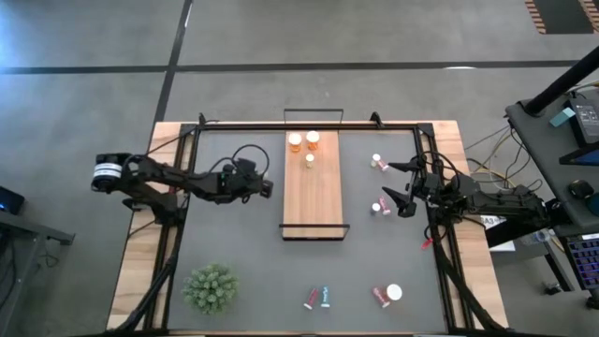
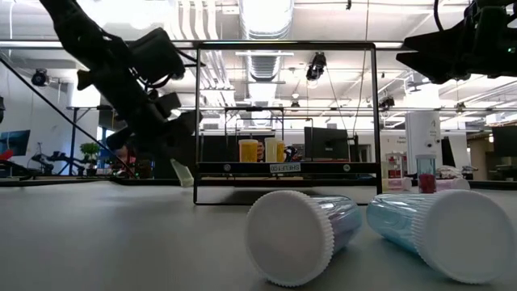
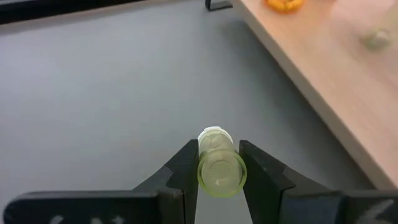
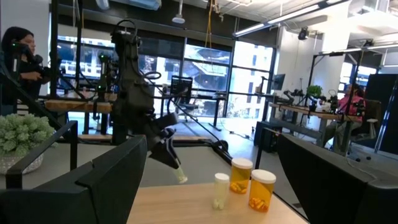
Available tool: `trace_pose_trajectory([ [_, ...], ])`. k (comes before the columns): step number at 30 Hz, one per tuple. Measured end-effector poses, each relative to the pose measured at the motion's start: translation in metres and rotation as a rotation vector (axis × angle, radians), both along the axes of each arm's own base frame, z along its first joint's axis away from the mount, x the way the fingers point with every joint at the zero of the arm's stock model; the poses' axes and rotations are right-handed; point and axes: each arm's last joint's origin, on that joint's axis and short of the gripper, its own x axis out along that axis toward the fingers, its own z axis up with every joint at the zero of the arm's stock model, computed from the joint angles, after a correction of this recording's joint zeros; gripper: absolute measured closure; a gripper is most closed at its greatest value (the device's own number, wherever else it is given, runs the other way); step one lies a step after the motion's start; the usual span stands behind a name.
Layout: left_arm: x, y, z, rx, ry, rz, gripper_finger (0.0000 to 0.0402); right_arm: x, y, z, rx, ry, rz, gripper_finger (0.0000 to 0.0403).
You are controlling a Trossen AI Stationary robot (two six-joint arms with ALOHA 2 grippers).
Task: Pick and place medicine bottles onto shelf by color
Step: Put the bottom yellow pill bottle on the shelf aligned with the other yellow pill bottle
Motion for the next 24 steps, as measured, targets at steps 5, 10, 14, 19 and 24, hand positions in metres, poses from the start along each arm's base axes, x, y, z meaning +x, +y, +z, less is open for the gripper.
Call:
trace_pose_trajectory([
  [5,0.001,-0.001,-0.004,-0.019,0.011,-0.015,0.0322,0.000,0.000,0.000,0.000,0.000,0.000,0.0053],
  [10,0.002,-0.003,-0.006,-0.024,0.023,-0.026,0.0322,0.000,0.000,0.000,0.000,0.000,0.000,0.0053],
  [14,-0.001,-0.006,-0.008,-0.054,0.057,-0.056,0.0322,0.000,0.000,0.000,0.000,0.000,0.000,0.0053],
  [19,-0.004,-0.012,-0.014,-0.126,0.115,-0.111,0.0322,0.000,0.000,0.000,0.000,0.000,0.000,0.0053],
  [24,-0.005,-0.014,-0.015,-0.177,0.121,-0.147,0.0322,0.000,0.000,0.000,0.000,0.000,0.000,0.0053],
])
